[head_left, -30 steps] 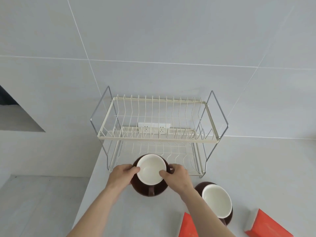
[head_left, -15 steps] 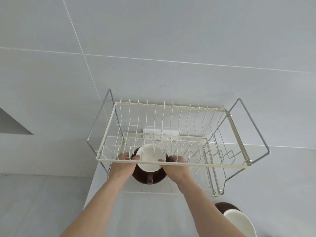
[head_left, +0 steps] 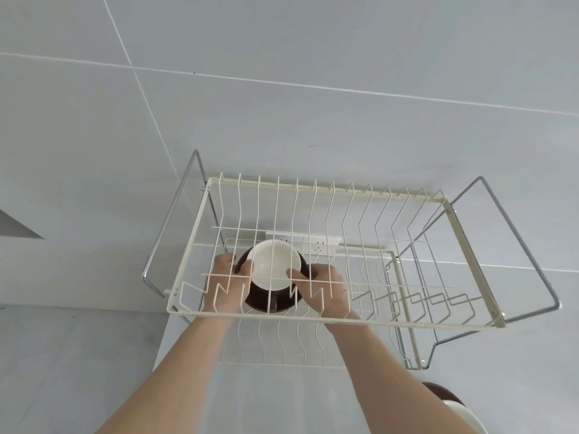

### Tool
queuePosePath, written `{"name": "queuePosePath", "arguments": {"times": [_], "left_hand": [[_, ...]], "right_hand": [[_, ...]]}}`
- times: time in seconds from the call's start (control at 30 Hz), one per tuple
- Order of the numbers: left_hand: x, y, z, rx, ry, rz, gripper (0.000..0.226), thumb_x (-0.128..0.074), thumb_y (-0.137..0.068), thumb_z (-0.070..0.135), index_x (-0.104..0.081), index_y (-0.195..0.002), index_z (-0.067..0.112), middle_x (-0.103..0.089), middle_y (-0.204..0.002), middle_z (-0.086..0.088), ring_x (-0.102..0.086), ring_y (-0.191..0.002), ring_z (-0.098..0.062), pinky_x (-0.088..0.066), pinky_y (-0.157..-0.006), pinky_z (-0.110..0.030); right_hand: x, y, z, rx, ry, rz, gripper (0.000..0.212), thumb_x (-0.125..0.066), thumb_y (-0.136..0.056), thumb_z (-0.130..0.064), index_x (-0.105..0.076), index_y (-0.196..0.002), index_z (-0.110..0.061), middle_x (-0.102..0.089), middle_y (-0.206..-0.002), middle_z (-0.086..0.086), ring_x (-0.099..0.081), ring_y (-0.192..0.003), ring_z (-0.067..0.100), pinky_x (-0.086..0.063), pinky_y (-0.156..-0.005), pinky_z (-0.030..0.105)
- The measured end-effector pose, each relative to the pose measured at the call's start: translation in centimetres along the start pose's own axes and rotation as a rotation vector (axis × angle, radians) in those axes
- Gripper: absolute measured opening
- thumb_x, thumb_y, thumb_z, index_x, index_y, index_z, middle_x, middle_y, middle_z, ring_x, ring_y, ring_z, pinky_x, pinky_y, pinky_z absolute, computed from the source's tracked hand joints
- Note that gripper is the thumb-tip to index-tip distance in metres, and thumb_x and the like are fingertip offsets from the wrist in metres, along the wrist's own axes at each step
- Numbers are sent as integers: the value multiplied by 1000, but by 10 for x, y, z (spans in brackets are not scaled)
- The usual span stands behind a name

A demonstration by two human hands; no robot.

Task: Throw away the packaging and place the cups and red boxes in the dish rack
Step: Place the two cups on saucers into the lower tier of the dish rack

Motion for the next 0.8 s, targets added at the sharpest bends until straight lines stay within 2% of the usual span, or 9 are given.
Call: {"name": "queuePosePath", "arguments": {"times": [0.1, 0.2, 0.3, 0.33, 0.4, 0.5, 0.57, 0.67, 0.8], "left_hand": [[4, 6, 21, -10, 34, -11, 43, -62, -95, 7, -40, -61, 25, -53, -68, -5, -64, -98, -48, -42, -70, -35], [5, 6, 25, -8, 37, -13, 40, -60, -95, 4, -42, -64, 22, -65, -89, -31, -63, -101, -50, -48, -81, -43], [3, 1, 13, -3, 80, -12, 12, -62, -95, 9, -51, -90, 9, -65, -103, -29, -62, -105, -46, -47, -86, -40], [1, -1, 9, 1, 79, -15, 14, -63, -94, 12, -53, -103, 6, -65, -106, -25, -62, -107, -43, -47, -89, -39], [1, -2, 8, -5, 48, -17, 39, -64, -94, 17, -50, -128, 5, -62, -113, -16, -60, -114, -40, -45, -96, -39], [3, -4, 15, -116, -122, -29, 52, -62, -94, 16, -44, -141, 6, -57, -134, -16, -53, -126, -36, -39, -102, -38], [6, -2, 25, -218, -231, -27, 55, -61, -93, 16, -42, -144, 7, -53, -142, -18, -50, -130, -36, -38, -104, -41], [6, 3, 37, -376, -397, -25, 59, -55, -93, 23, -39, -147, 8, -49, -144, -17, -46, -132, -37, -39, -105, -46], [4, 8, 54, -652, -656, 45, 69, -72, -81, 8, -45, -144, 5, -54, -143, -17, -48, -133, -39, -42, -108, -48]], "right_hand": [[-1, -6, -4, -4, -18, -24, 35, -71, -83, -35, -57, -57, -16, -54, -56, 1, -51, -63, 22, -40, -54, 26], [-1, -10, -4, -25, -61, -29, 35, -74, -80, -35, -65, -64, -5, -55, -61, 5, -49, -62, 21, -38, -52, 28], [0, -9, -6, -24, -63, -26, 38, -74, -80, -35, -68, -71, 1, -54, -62, 7, -48, -63, 22, -38, -52, 27], [0, -9, -6, -18, -52, -22, 37, -74, -80, -36, -69, -72, 1, -55, -63, 7, -50, -64, 22, -39, -52, 26], [0, -9, -7, -8, -7, -17, 38, -73, -81, -38, -68, -72, -2, -56, -62, 6, -52, -66, 24, -39, -53, 25], [2, -7, -8, 11, 121, 45, 43, -71, -81, -46, -51, -63, -13, -49, -60, 0, -49, -69, 28, -36, -57, 32], [5, -6, -13, 97, 226, 131, 42, -70, -79, -54, -55, -76, -15, -56, -74, 4, -54, -79, 33, -42, -67, 34], [8, 0, -18, 223, 336, 213, 69, -71, -78, -57, -57, -116, 0, -64, -108, 18, -60, -102, 41, -49, -83, 44], [17, 4, -31, 366, 504, 289, 86, -57, -78, -68, -49, -130, 1, -58, -127, 17, -54, -117, 38, -46, -95, 45]]}}
Point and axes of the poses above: each hand's wrist, its own y-axis away from the middle knuckle, its own x-axis out of the back of the hand, z = x × y, the point moved 6 cm from there along -y, towards the middle knuckle
